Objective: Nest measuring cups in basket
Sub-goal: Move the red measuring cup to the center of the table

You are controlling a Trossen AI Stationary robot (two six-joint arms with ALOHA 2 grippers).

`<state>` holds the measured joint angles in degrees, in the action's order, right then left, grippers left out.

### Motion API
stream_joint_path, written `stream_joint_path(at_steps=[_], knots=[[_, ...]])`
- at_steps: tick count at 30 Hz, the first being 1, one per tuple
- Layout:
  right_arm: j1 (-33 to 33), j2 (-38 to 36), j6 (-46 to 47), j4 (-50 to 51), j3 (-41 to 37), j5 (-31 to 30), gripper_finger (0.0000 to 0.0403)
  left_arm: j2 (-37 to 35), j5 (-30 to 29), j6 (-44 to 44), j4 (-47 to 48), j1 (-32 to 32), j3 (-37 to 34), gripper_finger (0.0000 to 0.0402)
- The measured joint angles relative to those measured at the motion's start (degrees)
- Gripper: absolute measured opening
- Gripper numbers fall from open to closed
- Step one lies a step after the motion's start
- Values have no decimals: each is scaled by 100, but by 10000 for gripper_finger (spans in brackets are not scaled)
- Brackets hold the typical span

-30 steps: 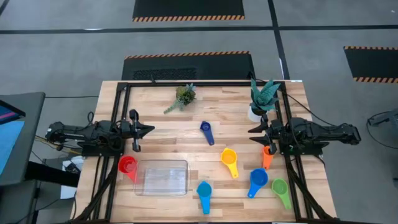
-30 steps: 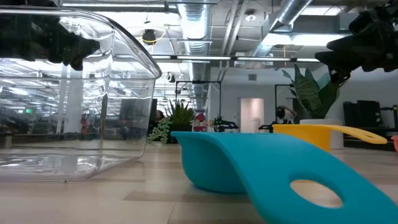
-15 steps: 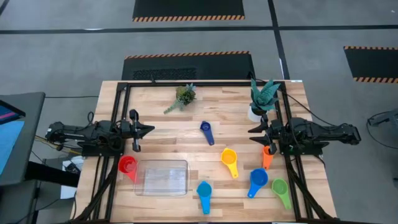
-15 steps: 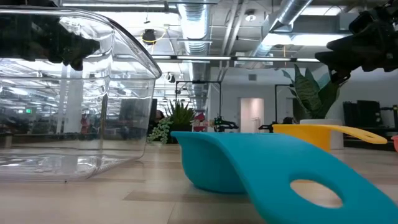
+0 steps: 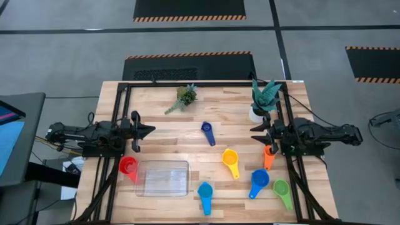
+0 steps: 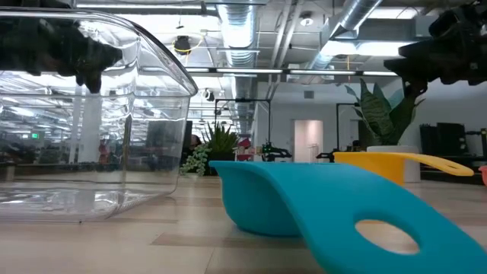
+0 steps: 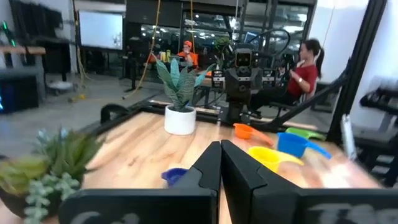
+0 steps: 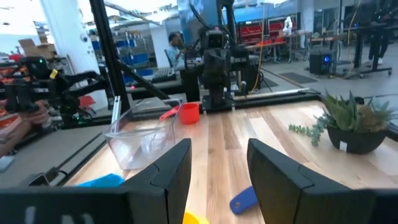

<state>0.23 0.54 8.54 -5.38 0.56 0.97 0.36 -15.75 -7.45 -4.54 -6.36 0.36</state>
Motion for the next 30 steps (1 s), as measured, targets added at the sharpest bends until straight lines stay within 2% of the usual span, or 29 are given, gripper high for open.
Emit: stream_joint_path(at_steps=[3,7,11,16,20,22,30], knots=[[0,0,15,-58,0,-203,182,0,-61,-184,-30,1,2,0],[0,-15,184,-64,0,-272,182,0,-428,-146,-37,2,0,0],[0,-17,239,-56,0,-605,182,0,-439,-11,-39,1,0,0],[0,-15,217,-56,2,-1374,182,0,-181,28,-40,1,1,0],[0,-15,-131,-75,2,-2132,182,2,-153,773,139,1,59,0],[0,-15,-89,-77,2,-2321,182,3,-146,904,170,1,67,0],[2,-15,313,-315,3,-2325,182,24,5,-562,251,1,92,0]])
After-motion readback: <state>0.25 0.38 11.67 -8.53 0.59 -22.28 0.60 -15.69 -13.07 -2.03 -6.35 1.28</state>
